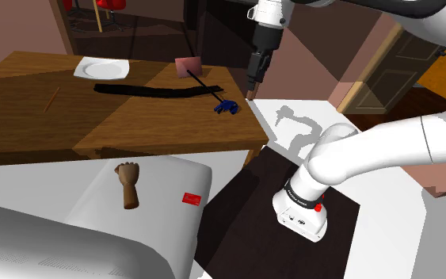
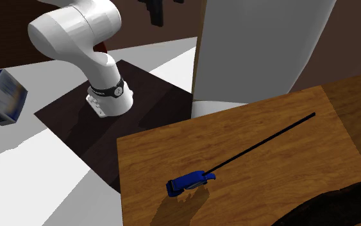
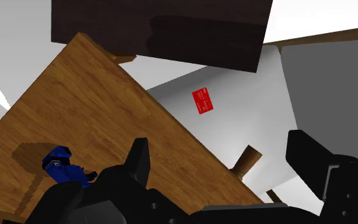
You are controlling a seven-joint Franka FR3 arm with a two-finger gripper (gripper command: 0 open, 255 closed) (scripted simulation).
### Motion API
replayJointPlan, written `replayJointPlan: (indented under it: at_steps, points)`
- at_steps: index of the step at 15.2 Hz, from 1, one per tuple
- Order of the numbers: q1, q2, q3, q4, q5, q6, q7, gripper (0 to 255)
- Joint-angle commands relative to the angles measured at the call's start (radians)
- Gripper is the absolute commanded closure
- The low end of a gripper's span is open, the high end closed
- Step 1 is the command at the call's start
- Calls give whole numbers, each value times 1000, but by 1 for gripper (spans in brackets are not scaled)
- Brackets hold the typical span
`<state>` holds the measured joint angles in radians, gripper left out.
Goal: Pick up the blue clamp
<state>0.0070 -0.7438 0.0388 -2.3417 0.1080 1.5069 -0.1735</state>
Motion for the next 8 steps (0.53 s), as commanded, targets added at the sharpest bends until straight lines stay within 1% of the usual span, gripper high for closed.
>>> replayJointPlan:
  at_steps: [1, 8]
  points:
    - [0, 0, 0, 0, 0, 0, 0, 0]
    - [-7, 123, -102, -68, -73, 215, -211, 0]
